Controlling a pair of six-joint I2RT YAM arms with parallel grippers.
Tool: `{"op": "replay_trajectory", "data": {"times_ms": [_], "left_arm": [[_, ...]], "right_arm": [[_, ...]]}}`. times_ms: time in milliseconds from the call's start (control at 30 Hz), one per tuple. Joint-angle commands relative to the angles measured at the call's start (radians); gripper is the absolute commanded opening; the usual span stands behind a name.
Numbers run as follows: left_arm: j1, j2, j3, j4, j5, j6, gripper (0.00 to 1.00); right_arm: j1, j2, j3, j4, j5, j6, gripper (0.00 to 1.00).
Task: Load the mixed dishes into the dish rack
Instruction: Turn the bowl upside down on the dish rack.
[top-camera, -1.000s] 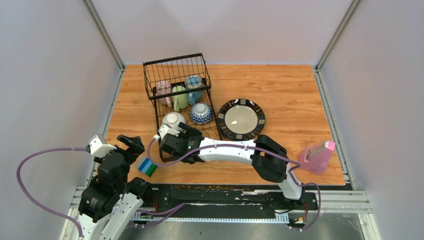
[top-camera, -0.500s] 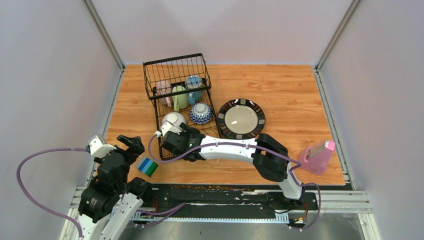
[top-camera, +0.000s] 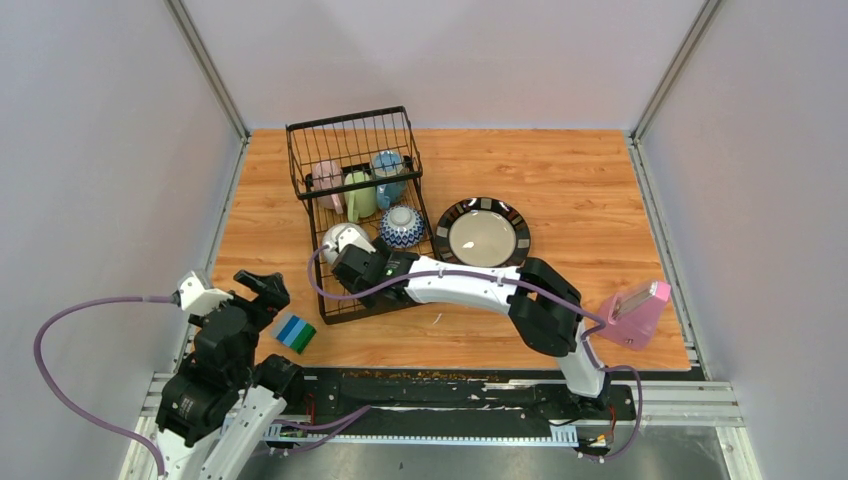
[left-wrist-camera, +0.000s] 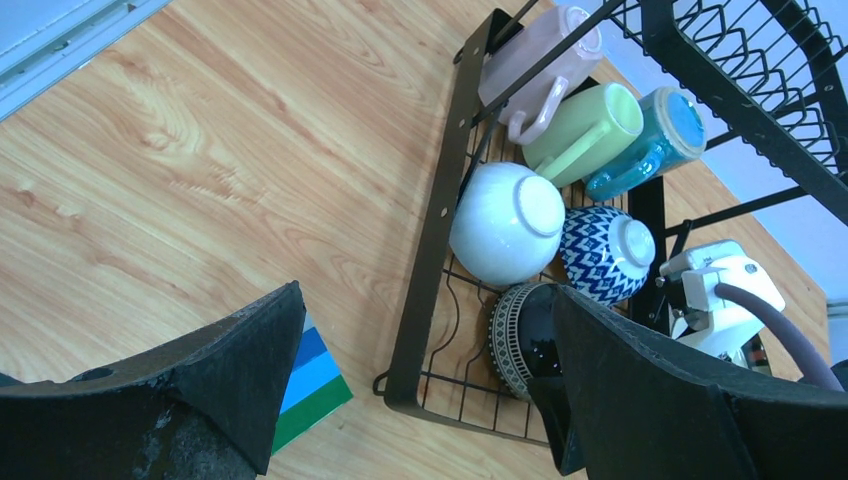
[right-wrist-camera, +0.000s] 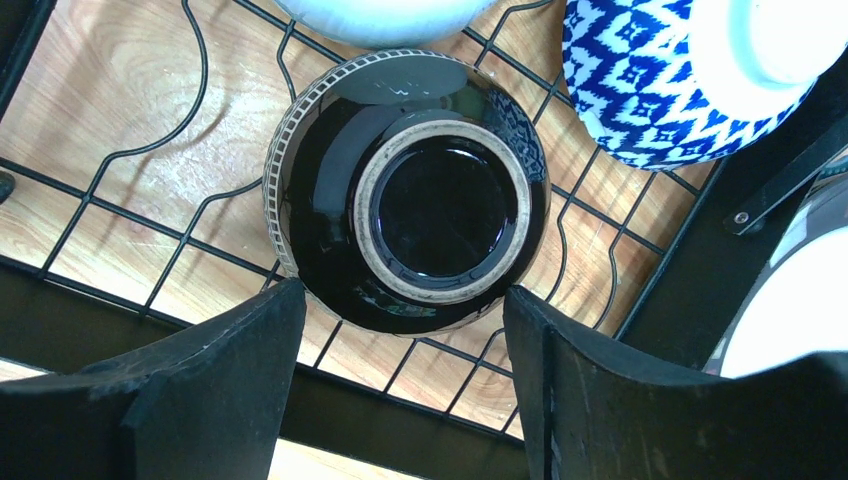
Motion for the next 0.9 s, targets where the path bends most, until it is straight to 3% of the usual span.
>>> {"op": "replay_trajectory", "data": {"times_ms": [0,133,300,633,867], "left_arm": [[-0.003,-0.013,0.009,0.007,-0.008,-0.019,1.0],[-0.004,-0.014,0.007,0.009,-0.006,-0.02,1.0],[-0.003,-0.013,0.001,0.017,0.004,-0.022,1.0],[-0.003,-0.022,0.003,0.011,0.013,-0.029,1.0],[-0.004,-0.013,0.002,0.023,0.019,-0.025,1.0]], "right_arm": [[-0.011,-0.054,0.01,0.01,-0.018,0.056,0.72],[-0.017,-0.097,0.014,0.013,-0.046,0.083,0.8],[-0.044,-0.122,0.018,0.046,-0.108,0.13,0.82],[-0.151,-0.086,0.019,0.077,-0.302,0.229,0.83],[-0.153,-0.08,-0.039,0.079,-0.27,0.214,0.81]]}}
